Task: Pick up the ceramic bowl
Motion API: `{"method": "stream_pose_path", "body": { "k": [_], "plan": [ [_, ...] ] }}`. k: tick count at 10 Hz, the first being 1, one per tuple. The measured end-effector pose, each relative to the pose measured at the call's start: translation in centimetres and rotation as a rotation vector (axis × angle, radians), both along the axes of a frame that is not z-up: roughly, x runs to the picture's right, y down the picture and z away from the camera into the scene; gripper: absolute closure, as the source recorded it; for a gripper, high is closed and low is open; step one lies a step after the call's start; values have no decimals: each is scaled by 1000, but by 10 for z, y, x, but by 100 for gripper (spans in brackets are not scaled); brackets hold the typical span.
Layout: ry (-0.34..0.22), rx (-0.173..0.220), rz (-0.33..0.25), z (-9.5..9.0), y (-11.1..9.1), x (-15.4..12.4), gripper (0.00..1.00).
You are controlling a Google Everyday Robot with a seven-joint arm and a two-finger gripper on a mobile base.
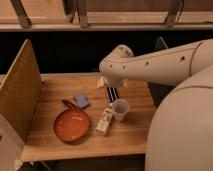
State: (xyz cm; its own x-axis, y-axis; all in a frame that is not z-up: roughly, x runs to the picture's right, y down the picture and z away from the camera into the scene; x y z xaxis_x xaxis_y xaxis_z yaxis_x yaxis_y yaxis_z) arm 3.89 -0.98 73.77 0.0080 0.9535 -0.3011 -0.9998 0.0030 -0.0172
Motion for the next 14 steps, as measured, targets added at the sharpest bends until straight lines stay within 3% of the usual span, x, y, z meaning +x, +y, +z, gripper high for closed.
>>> {"method": "stream_pose_path", "body": {
  "k": [9, 11, 14],
  "plan": [
    [-2, 5, -9, -1, -1, -1, 20],
    [-41, 18, -92, -5, 1, -28, 20],
    [-98, 5, -293, -9, 21, -73, 20]
  ]
}}
